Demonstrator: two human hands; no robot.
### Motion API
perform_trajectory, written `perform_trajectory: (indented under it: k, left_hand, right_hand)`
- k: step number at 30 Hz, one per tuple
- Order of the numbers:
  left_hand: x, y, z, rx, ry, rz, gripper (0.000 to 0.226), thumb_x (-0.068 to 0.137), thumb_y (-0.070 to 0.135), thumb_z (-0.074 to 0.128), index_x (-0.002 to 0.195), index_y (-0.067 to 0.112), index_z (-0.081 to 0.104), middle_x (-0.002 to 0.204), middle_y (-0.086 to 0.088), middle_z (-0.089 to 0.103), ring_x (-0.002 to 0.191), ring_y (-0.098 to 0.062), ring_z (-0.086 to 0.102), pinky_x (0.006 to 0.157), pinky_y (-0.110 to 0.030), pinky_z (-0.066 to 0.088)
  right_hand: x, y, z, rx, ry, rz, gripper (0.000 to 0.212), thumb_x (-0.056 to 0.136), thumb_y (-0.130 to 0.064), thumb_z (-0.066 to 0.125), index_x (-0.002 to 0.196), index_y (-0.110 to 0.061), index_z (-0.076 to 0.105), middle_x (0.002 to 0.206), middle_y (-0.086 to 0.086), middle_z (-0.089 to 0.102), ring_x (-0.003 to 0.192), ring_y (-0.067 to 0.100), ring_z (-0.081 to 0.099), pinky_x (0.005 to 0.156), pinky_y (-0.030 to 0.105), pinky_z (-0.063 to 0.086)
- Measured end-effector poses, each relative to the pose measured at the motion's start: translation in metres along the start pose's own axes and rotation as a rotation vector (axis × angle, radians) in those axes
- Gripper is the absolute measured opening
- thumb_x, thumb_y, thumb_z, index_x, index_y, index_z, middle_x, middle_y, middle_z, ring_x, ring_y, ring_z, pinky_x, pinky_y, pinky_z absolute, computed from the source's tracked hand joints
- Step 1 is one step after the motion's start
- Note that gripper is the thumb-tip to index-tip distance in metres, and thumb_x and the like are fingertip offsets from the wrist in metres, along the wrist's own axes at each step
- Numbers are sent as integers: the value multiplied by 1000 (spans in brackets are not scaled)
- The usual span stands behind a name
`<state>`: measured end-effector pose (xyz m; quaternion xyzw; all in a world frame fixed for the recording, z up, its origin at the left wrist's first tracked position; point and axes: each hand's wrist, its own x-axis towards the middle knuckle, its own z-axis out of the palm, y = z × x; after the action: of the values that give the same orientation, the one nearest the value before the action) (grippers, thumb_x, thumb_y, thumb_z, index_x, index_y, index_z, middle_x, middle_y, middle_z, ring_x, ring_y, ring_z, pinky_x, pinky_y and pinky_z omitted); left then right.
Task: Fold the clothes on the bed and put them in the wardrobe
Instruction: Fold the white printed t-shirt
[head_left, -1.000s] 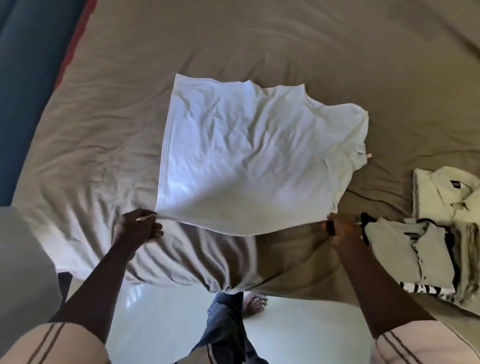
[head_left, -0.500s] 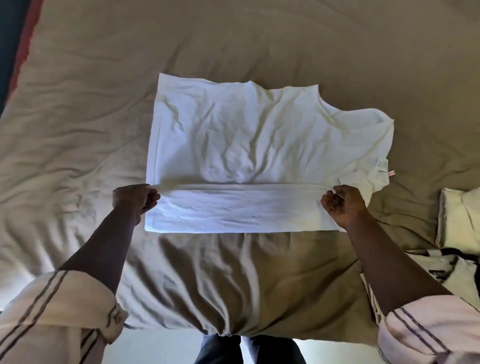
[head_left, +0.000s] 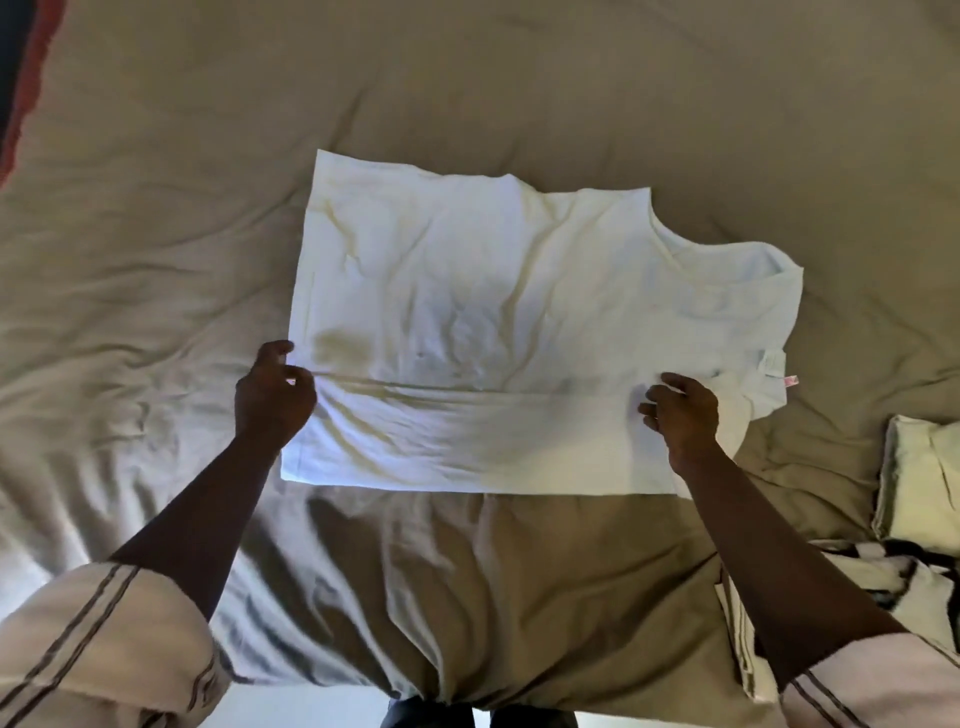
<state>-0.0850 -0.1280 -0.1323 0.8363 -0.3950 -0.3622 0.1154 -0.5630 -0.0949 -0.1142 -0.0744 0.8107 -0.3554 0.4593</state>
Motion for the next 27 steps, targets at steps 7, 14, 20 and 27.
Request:
perform_trajectory:
  k: [7,14,20,27]
  left_hand:
    - [79,101,11,26,-104,88,48,89,28,68,134,32,50,83,3,76,92,-28,74,92,-46,58]
    - [169,198,24,53,-11,121,66,84,9,51,135,49,37,84,-13,74,69,-32,75,73,-50,65]
    - [206,233,22,316,-11,145,38,79,-1,64,104,27,66,80,-10,76,70,-25,75,79,-39,64]
    - [231,223,25,252,147,78,21,85,9,69,104,13,77,103,-18,76,102,-33,73,92,-38,59]
  right_hand:
    - [36,-90,81,-69,-121,-107,28,100,-1,54,126,-12,55,82,14,69,51,19,66,56,27,52]
    - [105,-166,139,36,92,-124,31,101,-12,48,132,-9,43,95,19,68,54,27,67,41,23,46]
    - [157,-190,144,-145,123,-77,25,93,-30,68,94,-8,56,86,12,74,57,29,74,49,29,53]
    - [173,-211,154,-163,126,-21,31,97,-14,54,126,-22,63,131,4,66,105,18,71,78,24,58]
